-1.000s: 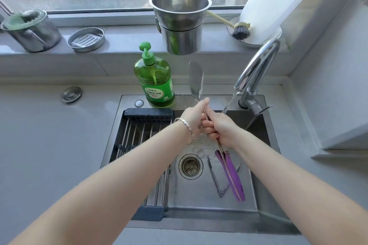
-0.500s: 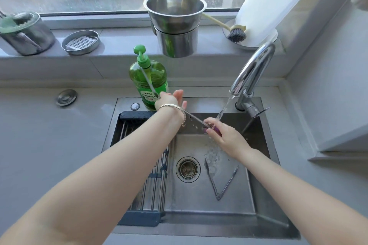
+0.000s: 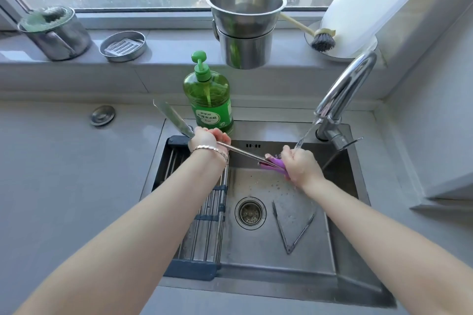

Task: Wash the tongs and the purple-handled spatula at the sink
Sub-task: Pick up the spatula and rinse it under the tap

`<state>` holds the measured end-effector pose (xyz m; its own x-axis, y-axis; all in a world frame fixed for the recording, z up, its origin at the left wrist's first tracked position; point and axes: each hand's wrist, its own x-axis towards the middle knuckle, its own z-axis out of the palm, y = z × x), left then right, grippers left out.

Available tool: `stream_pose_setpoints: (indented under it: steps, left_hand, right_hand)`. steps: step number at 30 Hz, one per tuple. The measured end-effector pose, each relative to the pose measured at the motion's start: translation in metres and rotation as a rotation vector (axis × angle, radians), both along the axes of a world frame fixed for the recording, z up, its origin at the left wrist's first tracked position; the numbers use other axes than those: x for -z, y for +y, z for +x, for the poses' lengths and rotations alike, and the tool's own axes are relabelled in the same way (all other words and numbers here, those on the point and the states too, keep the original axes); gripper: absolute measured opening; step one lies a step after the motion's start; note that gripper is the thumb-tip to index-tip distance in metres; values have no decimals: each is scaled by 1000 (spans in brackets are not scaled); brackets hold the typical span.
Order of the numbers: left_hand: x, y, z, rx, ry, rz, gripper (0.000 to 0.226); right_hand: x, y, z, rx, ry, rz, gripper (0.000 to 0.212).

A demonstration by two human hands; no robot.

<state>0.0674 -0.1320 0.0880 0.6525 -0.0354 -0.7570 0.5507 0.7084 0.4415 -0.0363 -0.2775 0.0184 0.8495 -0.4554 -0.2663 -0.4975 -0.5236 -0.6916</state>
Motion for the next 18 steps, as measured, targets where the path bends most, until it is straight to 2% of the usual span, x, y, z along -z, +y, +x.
stream_pose_setpoints:
  steps: [2,3,8,10,12,14,16,18]
  left_hand:
    - [3,-5,-5,-24,29,79,35]
    - [6,-9,-10,-18,28,119,35]
    - [38,-45,-52,268,-84,397,37]
    - [50,-61,-66,443,-118,493,38]
    - [56,-76,-78,649,-153,580,39]
    - [61,-87,-88,882,-211,723,30]
    - [66,-93,-92,1028,-256,812,9]
    - [69,-95,-94,1098,-295,874,14]
  right_hand:
    - [10,2,-10,-9,-31,-183,52]
    - [16,-1,-16,-9,1,-212,50]
    - [43,-27,-54,12,357,-145,29]
    - [50,-39,-68,63,407,-90,29]
    - [49,-48,-74,138,362,-28,25]
    - [43,-58,-72,235,272,22,16]
    - [33,-68,-64,321,183,65,23]
    - [21,-77,-55,397,111,108,37]
